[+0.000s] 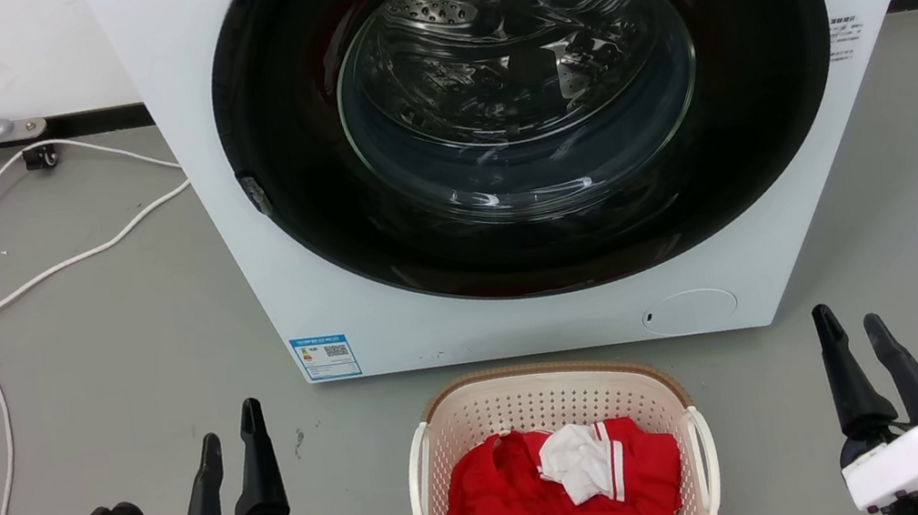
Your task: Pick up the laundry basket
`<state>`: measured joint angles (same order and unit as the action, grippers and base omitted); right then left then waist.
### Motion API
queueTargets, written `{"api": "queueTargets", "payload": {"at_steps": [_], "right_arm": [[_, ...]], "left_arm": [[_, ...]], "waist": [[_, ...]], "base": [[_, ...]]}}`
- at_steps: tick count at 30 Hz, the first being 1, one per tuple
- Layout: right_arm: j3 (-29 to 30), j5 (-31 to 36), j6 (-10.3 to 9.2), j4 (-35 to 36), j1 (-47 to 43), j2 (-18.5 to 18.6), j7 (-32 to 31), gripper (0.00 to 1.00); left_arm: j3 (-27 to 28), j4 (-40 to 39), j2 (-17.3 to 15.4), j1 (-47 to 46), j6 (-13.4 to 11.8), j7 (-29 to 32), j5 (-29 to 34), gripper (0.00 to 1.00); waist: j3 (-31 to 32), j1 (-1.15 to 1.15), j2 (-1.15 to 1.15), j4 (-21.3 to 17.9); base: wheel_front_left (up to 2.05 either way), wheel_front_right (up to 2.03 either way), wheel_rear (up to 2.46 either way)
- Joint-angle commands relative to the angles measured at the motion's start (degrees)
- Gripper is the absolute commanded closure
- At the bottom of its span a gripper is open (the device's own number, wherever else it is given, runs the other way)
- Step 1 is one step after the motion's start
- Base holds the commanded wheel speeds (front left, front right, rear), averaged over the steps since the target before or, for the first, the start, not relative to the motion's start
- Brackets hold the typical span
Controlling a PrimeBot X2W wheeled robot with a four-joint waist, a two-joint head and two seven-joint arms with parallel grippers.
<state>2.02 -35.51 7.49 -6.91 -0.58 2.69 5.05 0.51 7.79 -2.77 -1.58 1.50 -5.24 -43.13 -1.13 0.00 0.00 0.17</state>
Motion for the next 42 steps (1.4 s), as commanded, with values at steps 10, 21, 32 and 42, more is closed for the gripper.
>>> {"api": "queueTargets", "payload": {"at_steps": [10, 21, 32, 42], "right_arm": [[-0.8, 11.5, 0.0, 2.3, -1.5, 0.2, 2.8, 0.0], [-1.1, 20.1, 0.0, 3.0, -2.7, 0.2, 4.8, 0.0], [-1.3, 26.3, 0.0, 3.3, -3.1, 0.3, 6.1, 0.0], [-1.4, 31.6, -0.01, 3.0, -3.6, 0.3, 7.3, 0.0]], "left_arm": [[-0.9, -1.1, -0.1, 0.6, 0.4, -2.6, 10.5, 0.0], [-1.4, -0.8, -0.1, 1.2, -0.3, -4.6, 18.6, 0.0], [-2.0, -0.5, -0.1, 1.4, -0.8, -5.9, 23.9, 0.0], [-2.3, 0.4, -0.1, 1.9, -1.6, -7.2, 29.0, 0.0]], "waist": [[0.1, 0.0, 0.0, 0.0], [0.0, 0.0, 0.0, 0.1], [-0.2, 0.0, 0.0, 0.1], [-0.4, 0.0, 0.0, -0.1]], "base": [[0.0, 0.0, 0.0], [0.0, 0.0, 0.0], [0.0, 0.0, 0.0], [0.0, 0.0, 0.0]]}}
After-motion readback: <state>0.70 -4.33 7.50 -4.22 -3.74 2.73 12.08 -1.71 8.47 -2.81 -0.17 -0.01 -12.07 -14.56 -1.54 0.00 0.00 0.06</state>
